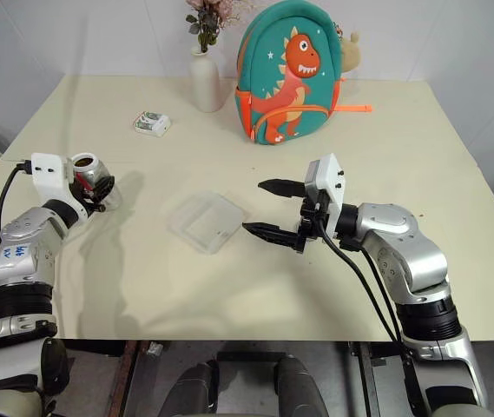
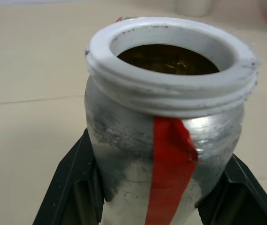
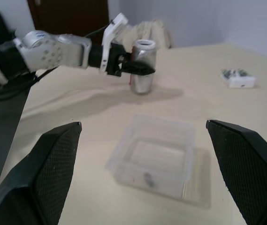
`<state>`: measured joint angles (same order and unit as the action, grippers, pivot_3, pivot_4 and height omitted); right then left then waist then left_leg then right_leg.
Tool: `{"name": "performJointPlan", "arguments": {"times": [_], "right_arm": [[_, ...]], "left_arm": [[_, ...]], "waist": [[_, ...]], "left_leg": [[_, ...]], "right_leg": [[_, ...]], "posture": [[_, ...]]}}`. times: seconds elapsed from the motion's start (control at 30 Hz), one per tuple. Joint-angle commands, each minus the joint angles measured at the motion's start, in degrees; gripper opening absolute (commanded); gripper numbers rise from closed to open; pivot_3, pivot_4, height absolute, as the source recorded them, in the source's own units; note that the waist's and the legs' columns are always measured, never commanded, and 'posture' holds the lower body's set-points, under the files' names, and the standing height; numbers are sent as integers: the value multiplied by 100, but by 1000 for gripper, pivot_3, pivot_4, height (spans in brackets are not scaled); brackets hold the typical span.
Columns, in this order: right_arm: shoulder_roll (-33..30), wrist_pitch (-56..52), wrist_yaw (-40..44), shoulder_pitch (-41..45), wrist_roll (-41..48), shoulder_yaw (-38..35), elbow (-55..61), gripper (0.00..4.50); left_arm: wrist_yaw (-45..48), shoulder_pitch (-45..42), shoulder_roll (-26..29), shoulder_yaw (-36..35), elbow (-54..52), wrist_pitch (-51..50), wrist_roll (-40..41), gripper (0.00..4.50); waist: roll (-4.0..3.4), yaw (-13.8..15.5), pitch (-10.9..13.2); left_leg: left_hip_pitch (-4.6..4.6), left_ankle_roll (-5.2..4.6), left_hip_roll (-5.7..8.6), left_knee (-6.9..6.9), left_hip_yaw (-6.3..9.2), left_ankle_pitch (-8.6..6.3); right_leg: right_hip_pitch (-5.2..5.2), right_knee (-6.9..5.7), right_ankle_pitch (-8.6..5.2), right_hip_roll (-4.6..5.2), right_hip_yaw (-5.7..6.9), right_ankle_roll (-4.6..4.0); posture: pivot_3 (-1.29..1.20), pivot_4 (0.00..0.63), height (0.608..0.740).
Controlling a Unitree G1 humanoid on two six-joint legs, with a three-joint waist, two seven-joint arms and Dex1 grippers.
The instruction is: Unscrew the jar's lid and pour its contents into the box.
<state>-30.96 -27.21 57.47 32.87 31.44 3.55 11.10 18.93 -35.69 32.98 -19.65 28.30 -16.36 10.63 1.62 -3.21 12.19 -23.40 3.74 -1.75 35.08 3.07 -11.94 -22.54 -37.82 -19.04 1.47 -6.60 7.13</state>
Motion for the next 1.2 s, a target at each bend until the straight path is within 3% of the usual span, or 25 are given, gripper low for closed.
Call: {"name": "performJointPlan", "arguments": {"times": [0.03,0.23,0.5,0.7,0.9,1.07,1.2], "right_arm": [[-52,165,137,147,-54,-18,52,4486],[-60,129,216,192,-61,-30,61,4486],[-41,59,256,216,5,-43,89,4500],[-23,43,260,182,28,-39,138,4500],[-146,39,287,-16,27,-104,278,4500],[-345,246,410,-140,-22,-251,316,4500],[-593,445,699,-201,-51,-283,246,4500]], "left_arm": [[-81,-189,-47,-175,313,710,94,1992],[-100,-39,-154,-286,713,1128,206,1992],[-135,134,-35,-301,681,992,228,4465],[-75,556,93,-194,37,802,158,4465],[51,1692,384,-295,-1441,672,65,4465],[970,2863,932,-424,-2868,851,265,4465],[2336,3304,1420,-421,-3764,906,1002,4465]], "waist": [[0,7,0],[1,1,-1],[1,5,-1],[1,-10,-1],[3,-17,-2],[3,-4,-2],[4,22,-2]], "left_leg": [[-1,0,0,-1,0,0],[-4,2,0,-3,-1,-1],[-3,2,0,-3,0,-1],[-3,3,-1,-6,-1,-2],[-3,4,-4,-10,-1,-2],[-1,6,-4,-19,-5,-4],[1,6,-6,-41,-16,-4]], "right_leg": [[0,1,0,0,0,0],[-1,8,1,2,0,1],[0,6,1,2,1,1],[-1,8,1,2,-1,1],[-1,12,1,4,-1,0],[1,24,-2,10,-3,-6],[2,47,-5,20,-2,-22]], "posture": [[0,150,740],[0,150,740],[0,150,740],[0,150,740],[0,150,740],[0,150,740],[0,150,740]]}}
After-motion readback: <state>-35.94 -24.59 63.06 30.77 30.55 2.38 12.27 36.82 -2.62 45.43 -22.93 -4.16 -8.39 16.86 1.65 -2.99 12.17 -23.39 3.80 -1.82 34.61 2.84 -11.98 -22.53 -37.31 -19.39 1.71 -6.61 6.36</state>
